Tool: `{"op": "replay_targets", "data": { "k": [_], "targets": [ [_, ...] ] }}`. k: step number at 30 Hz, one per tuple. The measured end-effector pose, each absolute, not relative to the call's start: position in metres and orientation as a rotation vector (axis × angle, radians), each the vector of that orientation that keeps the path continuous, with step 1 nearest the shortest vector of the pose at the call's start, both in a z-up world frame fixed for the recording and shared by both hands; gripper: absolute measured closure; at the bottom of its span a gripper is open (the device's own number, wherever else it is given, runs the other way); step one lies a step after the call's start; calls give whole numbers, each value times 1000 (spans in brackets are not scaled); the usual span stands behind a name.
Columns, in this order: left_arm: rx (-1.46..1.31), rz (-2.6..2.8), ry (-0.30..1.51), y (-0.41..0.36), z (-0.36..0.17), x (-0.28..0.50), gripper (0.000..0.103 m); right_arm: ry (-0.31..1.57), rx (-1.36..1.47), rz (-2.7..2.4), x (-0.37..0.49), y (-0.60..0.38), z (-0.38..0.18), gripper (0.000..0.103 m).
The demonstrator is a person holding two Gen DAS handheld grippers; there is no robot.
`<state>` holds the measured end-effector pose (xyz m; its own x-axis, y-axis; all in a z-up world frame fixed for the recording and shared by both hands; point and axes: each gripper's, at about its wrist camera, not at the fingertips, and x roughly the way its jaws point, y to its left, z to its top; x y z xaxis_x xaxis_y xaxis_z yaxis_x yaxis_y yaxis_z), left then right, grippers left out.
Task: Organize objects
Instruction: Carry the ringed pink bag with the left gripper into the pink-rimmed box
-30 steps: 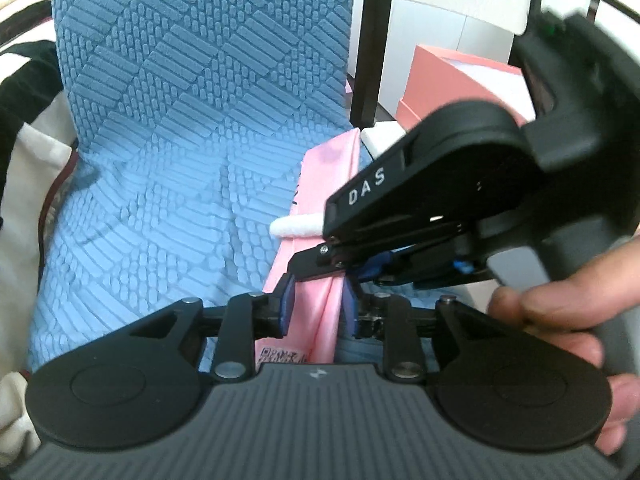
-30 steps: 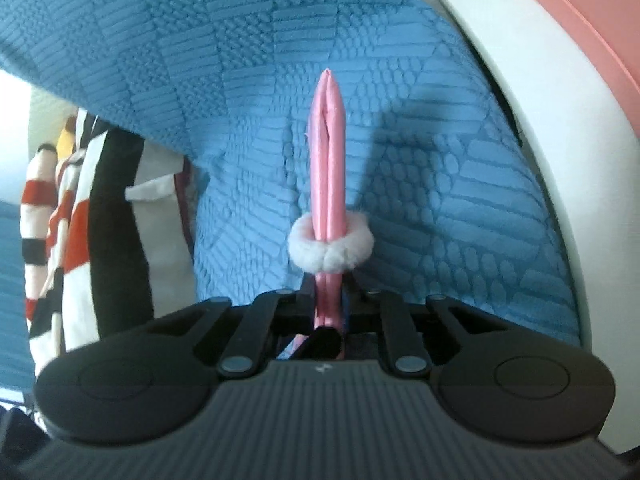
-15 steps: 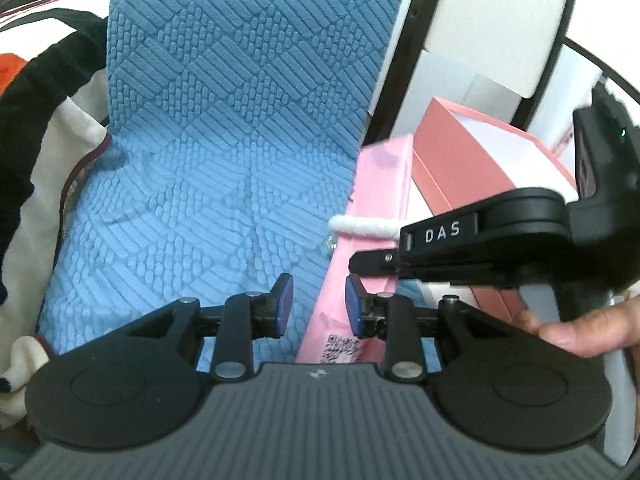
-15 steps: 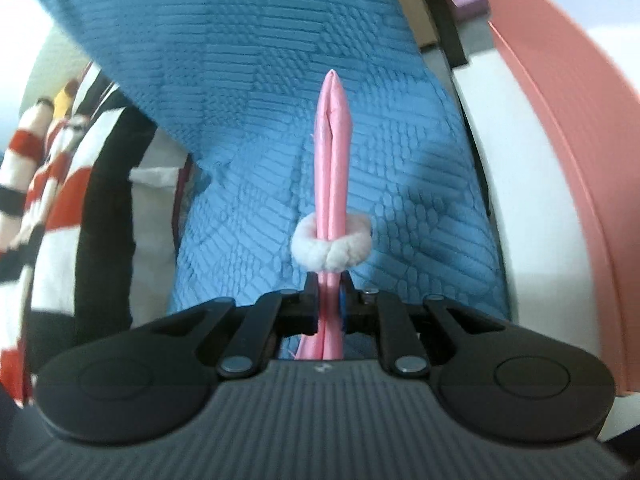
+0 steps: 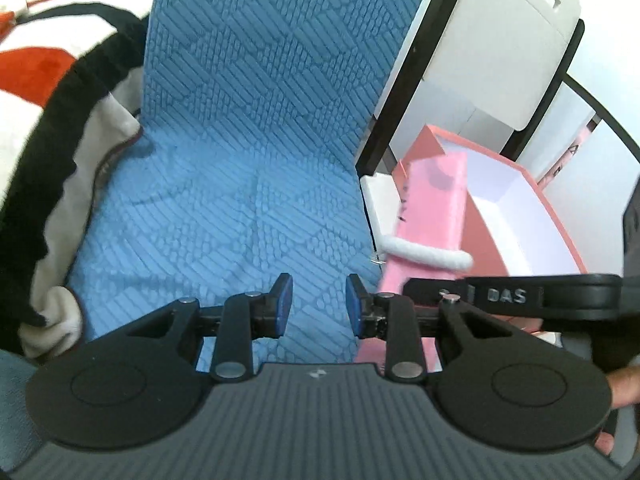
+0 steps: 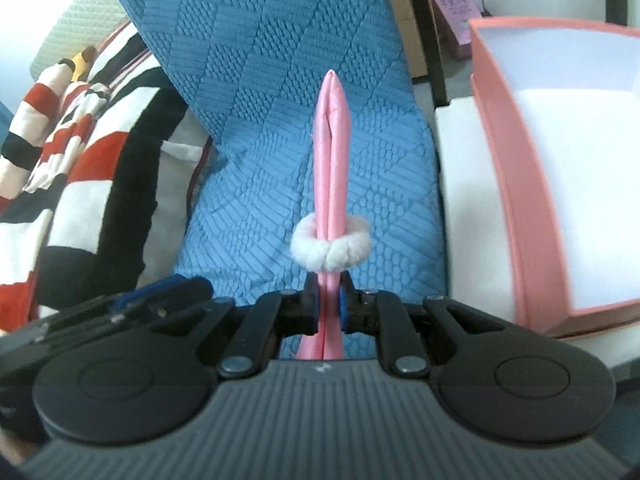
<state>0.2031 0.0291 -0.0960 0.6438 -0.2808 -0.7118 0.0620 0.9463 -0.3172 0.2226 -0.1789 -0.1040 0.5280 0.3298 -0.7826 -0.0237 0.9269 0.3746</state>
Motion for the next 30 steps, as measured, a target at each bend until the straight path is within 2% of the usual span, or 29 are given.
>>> {"op": "replay_targets", "data": {
  "k": [16, 30],
  "targets": [
    [-254, -248, 839, -29, -13, 219, 67, 896, 310, 214, 205, -219, -5, 90],
    [-212, -302, 793, -102, 27, 269, 65, 827, 332, 175, 221, -291, 23, 90]
  ]
}}
